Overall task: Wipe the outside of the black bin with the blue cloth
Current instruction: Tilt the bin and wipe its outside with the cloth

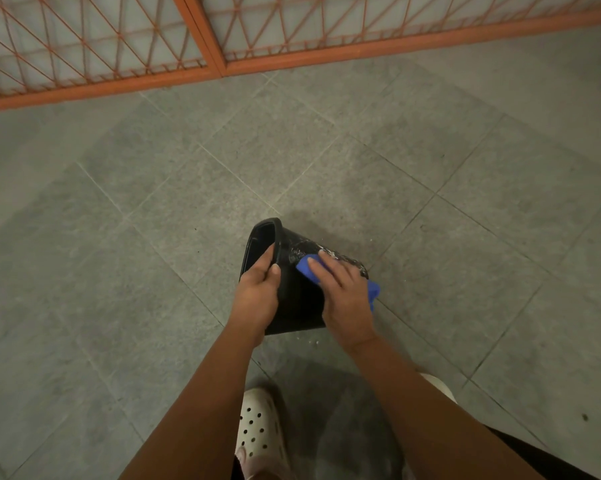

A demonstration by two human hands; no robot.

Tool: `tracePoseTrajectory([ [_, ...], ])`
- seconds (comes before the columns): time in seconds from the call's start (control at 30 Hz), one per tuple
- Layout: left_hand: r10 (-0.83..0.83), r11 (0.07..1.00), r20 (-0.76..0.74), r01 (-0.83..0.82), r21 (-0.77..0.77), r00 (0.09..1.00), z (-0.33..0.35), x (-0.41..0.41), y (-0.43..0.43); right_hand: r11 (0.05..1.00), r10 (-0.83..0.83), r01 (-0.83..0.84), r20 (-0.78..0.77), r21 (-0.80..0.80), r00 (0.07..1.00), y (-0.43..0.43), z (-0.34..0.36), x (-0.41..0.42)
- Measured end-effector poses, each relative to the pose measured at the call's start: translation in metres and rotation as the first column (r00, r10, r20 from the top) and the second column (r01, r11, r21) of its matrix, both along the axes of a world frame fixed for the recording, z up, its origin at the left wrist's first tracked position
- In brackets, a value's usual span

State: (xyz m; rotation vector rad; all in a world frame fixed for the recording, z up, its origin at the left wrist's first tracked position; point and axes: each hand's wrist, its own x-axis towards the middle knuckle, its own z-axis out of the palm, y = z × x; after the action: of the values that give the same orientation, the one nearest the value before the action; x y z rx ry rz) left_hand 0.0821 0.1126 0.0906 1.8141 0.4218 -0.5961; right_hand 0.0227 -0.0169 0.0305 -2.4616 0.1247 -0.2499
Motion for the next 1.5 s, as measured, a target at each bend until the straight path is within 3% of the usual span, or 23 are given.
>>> tracePoseTrajectory([
  [0.1, -0.013, 0.998, -0.005, 0.013, -0.055, 1.0, -0.001, -0.002, -0.003, 0.997, 0.058, -0.057, -0.015, 0.042, 0.998, 0.01, 0.004, 0.005],
  [0.23, -0.029, 0.999, 0.021, 0.03, -0.031, 0.999, -0.003, -0.004, -0.001, 0.996, 0.004, 0.004, -0.082, 0.088, 0.997, 0.013, 0.007, 0.022],
  [0.37, -0.044, 0.999, 0.052, 0.044, -0.005, 0.998, -0.001, -0.007, -0.005, 0.992, -0.112, 0.122, -0.216, 0.037, 0.97, 0.007, 0.001, 0.028],
  [0.63, -0.084, 0.996, 0.057, 0.085, -0.015, 0.995, 0.002, -0.008, -0.009, 0.99, -0.107, 0.111, -0.054, 0.09, 0.993, 0.021, 0.016, 0.02],
  [0.83, -0.107, 0.994, 0.144, 0.103, 0.037, 0.984, 0.0, -0.013, -0.01, 0.959, -0.247, 0.278, -0.311, 0.057, 0.918, 0.005, 0.011, 0.028],
  [1.0, -0.163, 0.985, 0.138, 0.153, 0.076, 0.977, -0.001, -0.01, -0.006, 0.968, -0.207, 0.222, -0.128, 0.116, 0.97, 0.022, 0.021, 0.025],
  [1.1, -0.21, 0.973, 0.154, 0.191, 0.13, 0.966, -0.003, -0.01, -0.005, 0.979, -0.112, 0.155, -0.282, 0.136, 0.953, 0.008, 0.014, 0.038],
  [1.23, -0.318, 0.922, 0.257, 0.234, 0.31, 0.913, -0.001, -0.011, -0.01, 0.939, -0.166, 0.272, -0.413, 0.212, 0.896, -0.007, 0.001, 0.024],
  [1.33, -0.363, 0.905, 0.282, 0.264, 0.333, 0.888, 0.0, -0.008, -0.012, 0.887, -0.182, 0.304, -0.342, 0.347, 0.922, 0.006, 0.004, 0.015],
  [1.5, -0.327, 0.924, 0.209, 0.265, 0.276, 0.922, 0.0, -0.005, -0.01, 0.935, -0.045, 0.103, -0.173, 0.338, 0.984, 0.016, 0.008, 0.023],
])
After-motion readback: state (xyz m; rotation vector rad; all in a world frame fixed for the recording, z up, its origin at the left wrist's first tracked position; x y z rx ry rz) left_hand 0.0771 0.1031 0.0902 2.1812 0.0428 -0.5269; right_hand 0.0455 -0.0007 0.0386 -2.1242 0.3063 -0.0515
